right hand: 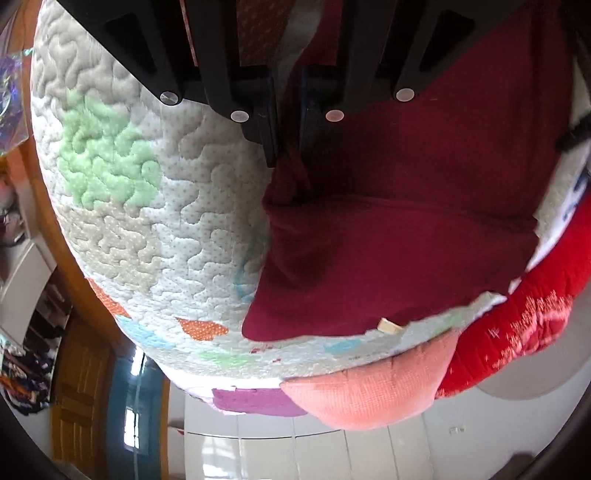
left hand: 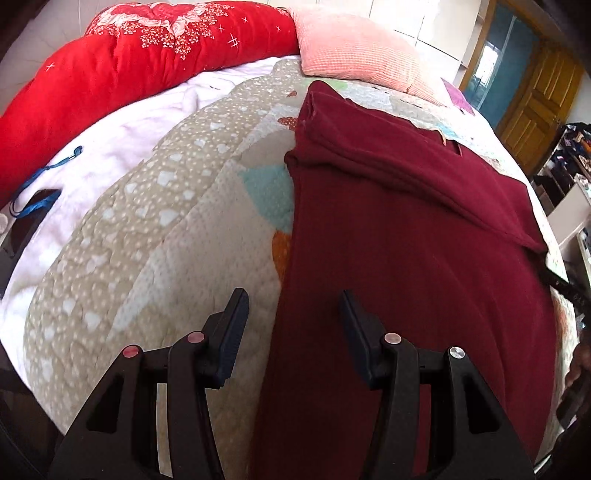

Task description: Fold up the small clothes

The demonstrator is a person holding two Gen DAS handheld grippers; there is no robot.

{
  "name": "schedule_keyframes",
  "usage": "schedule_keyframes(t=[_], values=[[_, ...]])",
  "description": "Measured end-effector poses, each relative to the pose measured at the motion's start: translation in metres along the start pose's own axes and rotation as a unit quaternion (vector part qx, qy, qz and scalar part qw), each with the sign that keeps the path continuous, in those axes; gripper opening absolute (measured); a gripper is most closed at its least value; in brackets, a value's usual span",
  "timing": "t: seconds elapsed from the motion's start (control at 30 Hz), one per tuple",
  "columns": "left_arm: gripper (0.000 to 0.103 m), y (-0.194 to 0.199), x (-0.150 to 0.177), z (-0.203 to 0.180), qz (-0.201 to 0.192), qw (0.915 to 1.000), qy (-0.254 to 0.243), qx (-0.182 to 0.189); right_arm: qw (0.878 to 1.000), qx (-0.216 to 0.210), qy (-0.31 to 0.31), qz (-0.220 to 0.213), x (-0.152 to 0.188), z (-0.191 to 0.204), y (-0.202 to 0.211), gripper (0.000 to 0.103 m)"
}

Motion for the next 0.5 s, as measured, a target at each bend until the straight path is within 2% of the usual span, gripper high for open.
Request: schedule_keyframes(t=[0.03,0.1,0.13,0.17,0.23,0.3,0.4,0.43,0.47,0.5], values=[[0.051,0.002,0.003,0.000,0.000,1.0000,-0.001,-0.001,1.000,-0.010,-0.010,0.002,0.001,0.000,0.008,0.009],[0.051,0.005,0.009,0.003,0.001,1.0000,-0.002,-0.004,0.999,-0.023,-0.020,0.010,0.011,-0.001,0.023,0.018],[0.051,0.006,0.011,0.004,0.001,1.0000,-0.001,-0.005,0.999,-0.037,-0.021,0.019,0.020,0.001,0.030,0.039],[0.051,0.007,0.014,0.004,0.000,1.0000,-0.001,-0.006,0.998,-0.059,-0.022,0.029,0.032,0.005,0.037,0.052],[0.051,0.008,0.018,0.004,-0.001,1.0000,-0.001,-0.009,0.995,-0.087,-0.026,0.040,0.053,0.011,0.045,0.052],[0.051,0.010,0.021,0.003,-0.002,0.9999,-0.003,-0.011,0.994,-0.096,-0.024,0.047,0.073,0.016,0.050,0.052],[0.051,0.013,0.025,0.002,-0.001,0.9999,-0.007,-0.014,0.994,-0.101,-0.031,0.028,0.090,0.020,0.056,0.052],[0.051,0.013,0.026,0.002,-0.001,0.9999,-0.007,-0.015,0.994,-0.100,-0.038,0.020,0.091,0.021,0.056,0.048],[0.051,0.014,0.027,0.002,0.000,0.9999,-0.007,-0.015,0.994,-0.098,-0.038,0.017,0.092,0.023,0.055,0.037],[0.051,0.015,0.028,0.001,0.000,0.9999,-0.007,-0.015,0.995,-0.093,-0.028,0.016,0.093,0.026,0.055,0.031]])
Point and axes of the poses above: each gripper's, at about its wrist camera, not at the fingertips, and y roughly against the way its jaws point, z to its left, x to its underside, the point moved 8 cm from there along -y, roughly the way its jaws point, and after that the axes turned 6 degrees about -y, right-handed, at the moved point
